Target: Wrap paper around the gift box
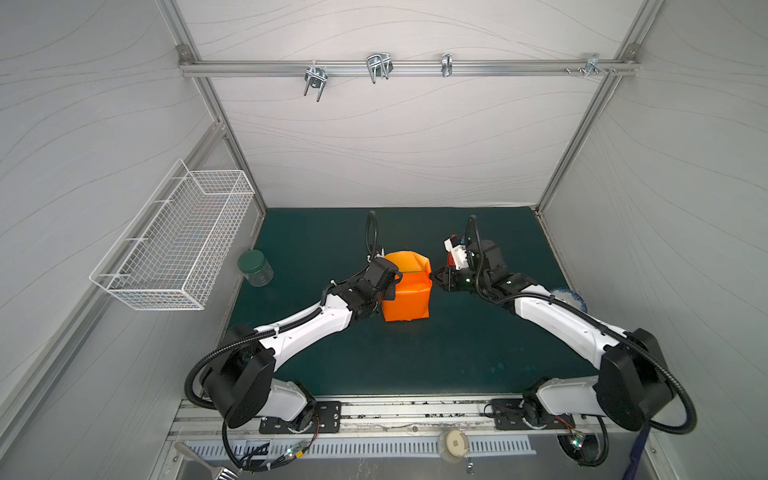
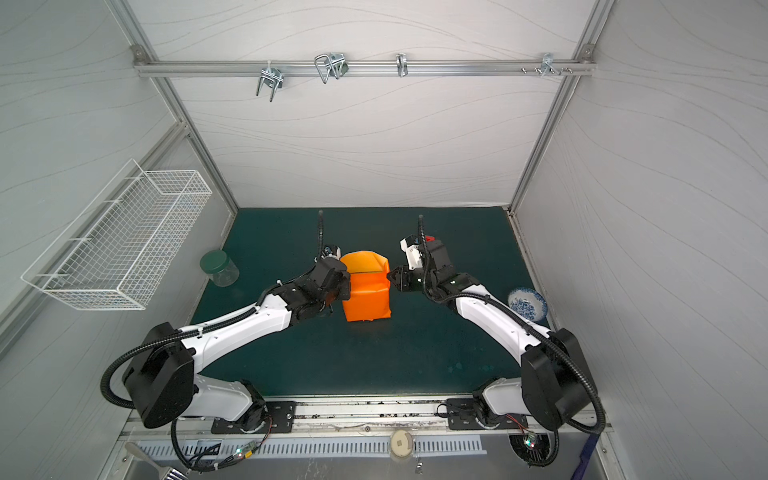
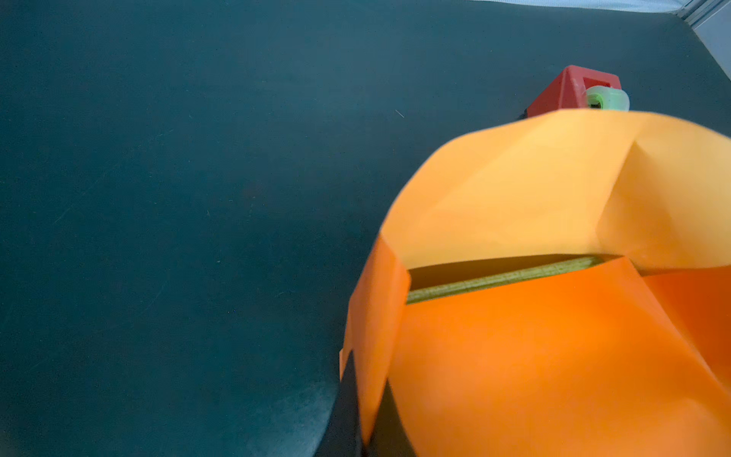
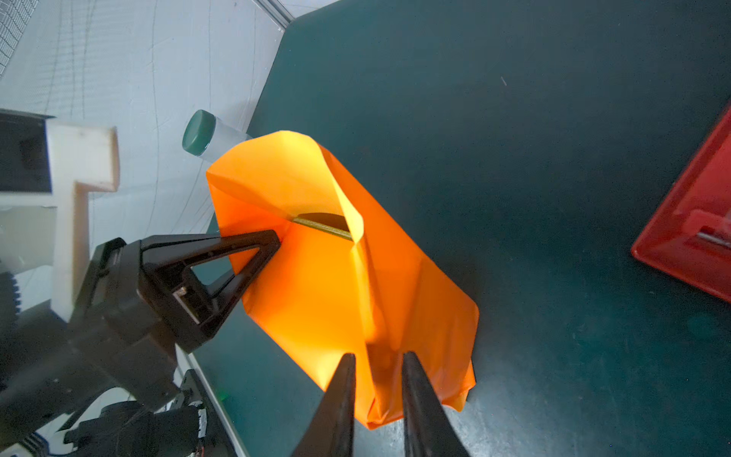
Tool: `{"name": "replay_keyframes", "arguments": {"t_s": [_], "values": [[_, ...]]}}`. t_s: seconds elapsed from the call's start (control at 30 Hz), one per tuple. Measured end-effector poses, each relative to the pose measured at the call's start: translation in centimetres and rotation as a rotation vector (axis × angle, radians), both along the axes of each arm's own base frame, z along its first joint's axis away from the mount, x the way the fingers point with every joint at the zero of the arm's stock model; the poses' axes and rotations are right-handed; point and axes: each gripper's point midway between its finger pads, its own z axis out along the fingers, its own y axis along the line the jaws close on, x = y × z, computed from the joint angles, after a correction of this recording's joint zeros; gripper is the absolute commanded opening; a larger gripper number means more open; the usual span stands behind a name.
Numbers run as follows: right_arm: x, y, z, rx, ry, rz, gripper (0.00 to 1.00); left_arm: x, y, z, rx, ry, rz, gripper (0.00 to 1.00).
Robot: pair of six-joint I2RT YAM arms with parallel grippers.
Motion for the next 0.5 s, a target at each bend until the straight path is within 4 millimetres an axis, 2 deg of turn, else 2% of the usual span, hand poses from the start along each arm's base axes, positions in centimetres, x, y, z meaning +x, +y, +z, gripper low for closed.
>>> {"name": "replay_keyframes", "arguments": {"t_s": [0.3,0.5], "values": [[0.3,0.8,-0.7,0.004,0.022,0.015,0.13,0.0,0.0,0.0,0.001,0.0,0.0,0.0],[0.1,1.6,-0.6,0.007,0.021,0.027,0.12,0.0,0.0,0.0,0.001,0.0,0.0,0.0]]}}
